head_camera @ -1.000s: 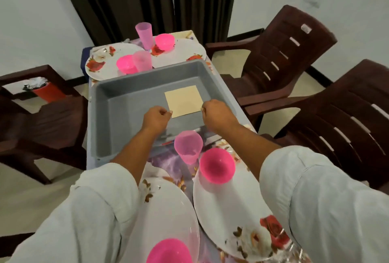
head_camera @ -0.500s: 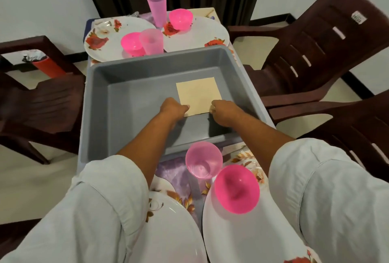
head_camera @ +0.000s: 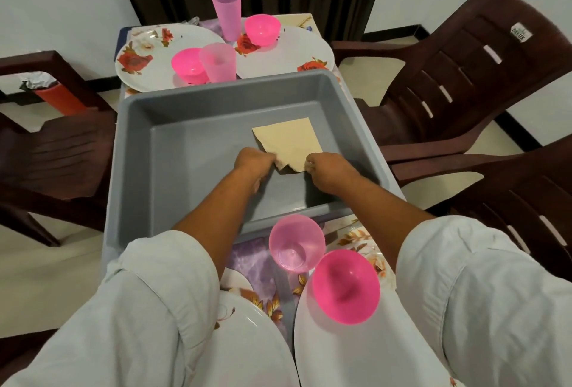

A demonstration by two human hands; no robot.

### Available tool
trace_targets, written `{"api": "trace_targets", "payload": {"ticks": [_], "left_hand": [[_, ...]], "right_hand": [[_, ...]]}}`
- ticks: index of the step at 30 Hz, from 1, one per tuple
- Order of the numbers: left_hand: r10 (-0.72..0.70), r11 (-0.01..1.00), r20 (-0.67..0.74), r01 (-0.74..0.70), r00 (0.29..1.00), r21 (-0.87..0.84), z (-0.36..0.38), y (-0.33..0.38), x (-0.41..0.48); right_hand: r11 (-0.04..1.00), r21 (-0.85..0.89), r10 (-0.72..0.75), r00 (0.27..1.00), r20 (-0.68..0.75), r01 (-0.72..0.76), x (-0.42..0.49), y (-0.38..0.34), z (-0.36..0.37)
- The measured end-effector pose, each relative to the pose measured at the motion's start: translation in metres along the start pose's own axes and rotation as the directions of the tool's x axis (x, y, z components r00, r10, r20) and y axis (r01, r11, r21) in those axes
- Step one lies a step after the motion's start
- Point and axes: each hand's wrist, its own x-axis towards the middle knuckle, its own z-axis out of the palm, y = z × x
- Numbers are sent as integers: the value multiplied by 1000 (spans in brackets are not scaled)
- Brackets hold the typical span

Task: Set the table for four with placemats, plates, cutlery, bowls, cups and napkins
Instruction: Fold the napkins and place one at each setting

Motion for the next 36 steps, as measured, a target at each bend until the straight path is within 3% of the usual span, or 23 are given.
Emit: {"api": "trace_targets", "payload": {"ticks": [5, 9, 16, 20, 23, 26, 29, 32, 36], "left_hand": [[3, 995, -46, -7, 999, -99, -1, 1, 5], [19, 987, -6, -20, 1000, -157, -3, 2, 5], [178, 894, 146, -98, 973, -437, -30, 24, -36], [286, 747, 197, -89, 938, -659, -53, 46, -75], [356, 611, 242, -29, 902, -791, -64, 61, -122], [410, 506, 270, 29, 871, -862, -67, 67, -172], [425, 498, 292, 48, 857, -866, -57, 64, -220], [400, 552, 313, 46, 862, -832, -40, 47, -261], [292, 667, 345, 69, 892, -742, -19, 13, -309]], "right_hand": [[1000, 7, -8, 999, 32, 8, -5, -1, 0], [999, 52, -6, 999, 35, 4, -6, 2, 0], [909, 401, 158, 984, -85, -111, -25, -5, -19], [664, 735, 274, 959, -72, -135, -47, -17, -41], [284, 946, 288, 955, 70, -155, -77, -27, -58], [-39, 986, 166, 972, 165, -160, -121, -32, -73], [-303, 945, 80, 986, 149, -118, -167, -28, -79], [-396, 917, 84, 992, 98, -57, -214, -14, -78], [-252, 967, 123, 990, 67, -34, -281, 20, -62]]}}
